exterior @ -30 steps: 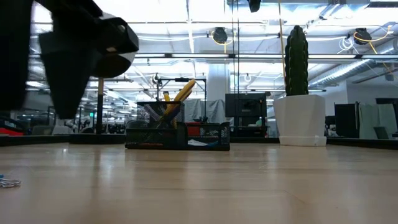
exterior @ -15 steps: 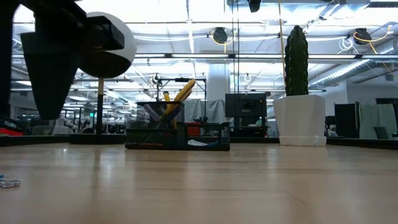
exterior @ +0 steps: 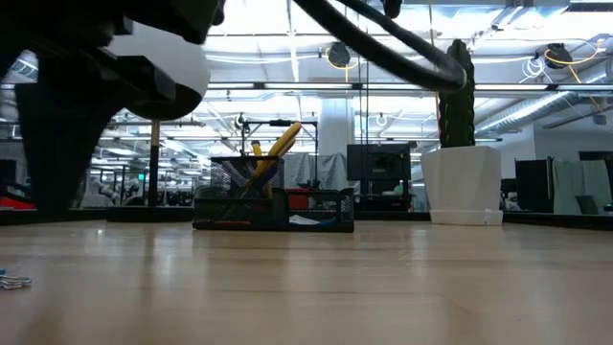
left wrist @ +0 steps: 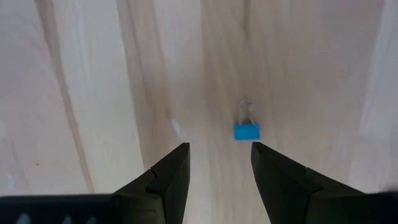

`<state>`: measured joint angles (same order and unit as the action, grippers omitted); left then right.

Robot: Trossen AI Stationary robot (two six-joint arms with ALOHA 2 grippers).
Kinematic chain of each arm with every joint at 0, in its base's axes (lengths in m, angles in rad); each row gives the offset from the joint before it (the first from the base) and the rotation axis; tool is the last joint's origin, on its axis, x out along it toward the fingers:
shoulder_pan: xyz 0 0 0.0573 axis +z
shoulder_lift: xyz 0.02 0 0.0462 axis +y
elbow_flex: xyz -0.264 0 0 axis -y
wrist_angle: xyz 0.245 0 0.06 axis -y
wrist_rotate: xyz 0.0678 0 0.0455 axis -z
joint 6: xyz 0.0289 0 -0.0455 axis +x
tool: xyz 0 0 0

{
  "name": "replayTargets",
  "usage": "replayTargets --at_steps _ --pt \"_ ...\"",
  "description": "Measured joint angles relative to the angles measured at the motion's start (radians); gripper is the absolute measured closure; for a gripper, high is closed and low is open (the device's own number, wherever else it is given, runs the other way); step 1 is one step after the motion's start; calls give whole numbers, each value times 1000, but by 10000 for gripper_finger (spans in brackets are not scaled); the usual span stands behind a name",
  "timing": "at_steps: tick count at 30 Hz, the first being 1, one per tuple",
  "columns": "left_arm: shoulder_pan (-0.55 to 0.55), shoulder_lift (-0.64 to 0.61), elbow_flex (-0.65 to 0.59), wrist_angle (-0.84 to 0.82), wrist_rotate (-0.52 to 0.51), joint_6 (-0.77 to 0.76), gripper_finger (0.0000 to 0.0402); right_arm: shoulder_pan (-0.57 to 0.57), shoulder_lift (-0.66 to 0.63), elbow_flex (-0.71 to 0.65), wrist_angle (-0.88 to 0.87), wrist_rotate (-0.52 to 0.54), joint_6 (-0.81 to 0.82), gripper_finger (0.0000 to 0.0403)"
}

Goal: Pick and place office supplies into organizer
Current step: Put the blue binder clip into the desk organizer

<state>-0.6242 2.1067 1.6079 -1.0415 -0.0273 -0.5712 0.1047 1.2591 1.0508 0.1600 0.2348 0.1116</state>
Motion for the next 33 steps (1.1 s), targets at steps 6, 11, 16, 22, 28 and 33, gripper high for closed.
replayTargets --at_steps 6,11,16,22,28,33 --pt "-1 -2 0 44 5 -5 224 0 0 0 0 0 0 328" --pt "-7 -2 0 57 20 -5 224 0 0 0 0 0 0 328" --pt "-7 -2 0 59 27 -6 224 0 0 0 0 0 0 328" --pt "-8 -2 0 59 28 -6 224 0 0 0 0 0 0 328" --pt "-7 -3 0 59 28 -6 224 0 0 0 0 0 0 328" --pt "-7 -5 -28 82 34 -6 225 0 0 0 0 0 0 328"
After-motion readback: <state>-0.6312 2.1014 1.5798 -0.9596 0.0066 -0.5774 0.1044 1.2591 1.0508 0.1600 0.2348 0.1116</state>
